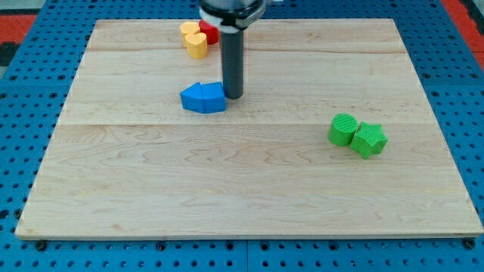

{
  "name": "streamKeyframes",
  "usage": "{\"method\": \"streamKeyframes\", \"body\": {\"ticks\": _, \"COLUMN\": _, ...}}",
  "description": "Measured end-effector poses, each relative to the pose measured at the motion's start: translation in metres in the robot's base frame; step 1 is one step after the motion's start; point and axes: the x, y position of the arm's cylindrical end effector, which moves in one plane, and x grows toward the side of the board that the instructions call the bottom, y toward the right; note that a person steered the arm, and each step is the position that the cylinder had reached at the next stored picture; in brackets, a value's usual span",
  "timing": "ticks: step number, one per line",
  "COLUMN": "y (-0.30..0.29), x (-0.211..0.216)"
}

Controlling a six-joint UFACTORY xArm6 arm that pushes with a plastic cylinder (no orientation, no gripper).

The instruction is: Keep the blue blocks at the center left of the board

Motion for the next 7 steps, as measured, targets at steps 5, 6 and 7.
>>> {"method": "streamKeyframes", "body": {"ticks": 5, "y": -0.110, "x": 0.040}}
{"method": "streamKeyframes", "body": {"ticks": 6, "y": -0.131, "x": 0.040}}
{"method": "streamKeyframes", "body": {"ticks": 7, "y": -0.156, "x": 0.040}}
